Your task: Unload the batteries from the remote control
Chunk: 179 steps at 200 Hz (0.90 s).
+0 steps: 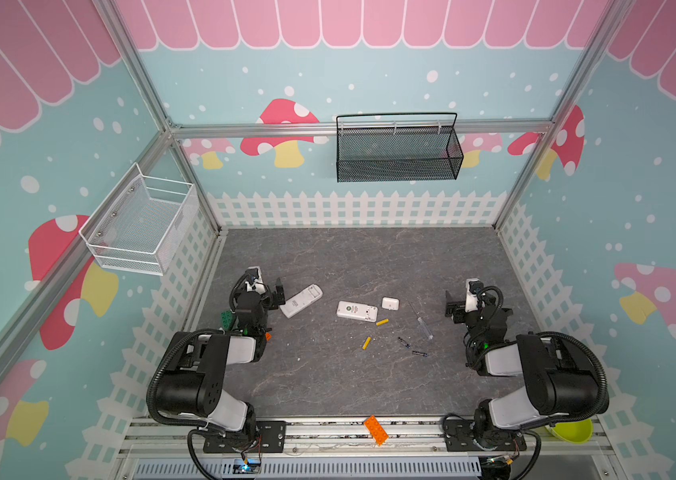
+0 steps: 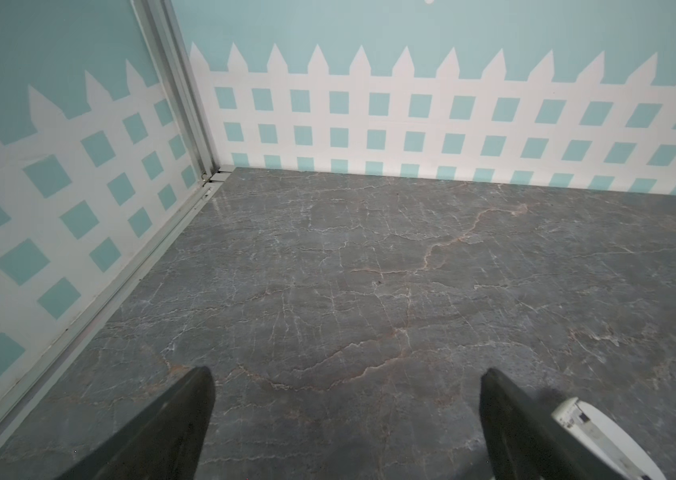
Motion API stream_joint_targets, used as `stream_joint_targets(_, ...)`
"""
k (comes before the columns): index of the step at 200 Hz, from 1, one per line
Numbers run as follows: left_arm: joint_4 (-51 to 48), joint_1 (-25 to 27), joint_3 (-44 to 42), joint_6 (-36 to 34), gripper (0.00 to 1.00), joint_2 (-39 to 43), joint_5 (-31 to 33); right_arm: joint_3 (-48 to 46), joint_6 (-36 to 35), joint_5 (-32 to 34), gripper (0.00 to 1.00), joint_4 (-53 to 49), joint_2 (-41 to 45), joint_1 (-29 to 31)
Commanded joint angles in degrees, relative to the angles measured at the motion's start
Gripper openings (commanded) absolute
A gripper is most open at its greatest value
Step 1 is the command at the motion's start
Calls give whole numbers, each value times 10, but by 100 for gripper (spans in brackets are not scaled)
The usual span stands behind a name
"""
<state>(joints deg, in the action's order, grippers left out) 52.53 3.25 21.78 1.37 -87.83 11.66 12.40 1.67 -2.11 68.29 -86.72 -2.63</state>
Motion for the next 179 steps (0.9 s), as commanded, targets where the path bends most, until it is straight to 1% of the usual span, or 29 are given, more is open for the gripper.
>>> stream_joint_targets(1, -3, 2, 5, 17, 100, -8, 43, -2, -14, 1, 98, 50, -3, 2)
stream_joint_targets(29, -3, 2, 4, 16, 100, -8, 44, -2, -15, 6, 98, 49, -3, 3)
stream_joint_targets(40, -5, 2, 4, 16, 99, -7, 44, -9, -9, 41, 98, 61, -1, 8)
stream_joint_targets(54, -8, 3, 5, 17, 100, -5, 45, -36, 15, 114, 98, 107, 3, 14)
stream_joint_targets(65, -8, 2, 4, 17, 100, -5, 44, -39, 17, 129, 98, 114, 2, 17)
stream_joint_targets(87, -8, 3, 5, 17, 100, -5, 45, -11, 13, 156, 98, 68, -4, 29)
stream_joint_targets(125, -8, 3, 4, 17, 100, -5, 46, -15, 6, 138, 98, 73, 0, 30)
stream_joint_targets(179, -7, 2, 4, 17, 99, -5, 44, -11, 4, 140, 98, 69, -4, 30)
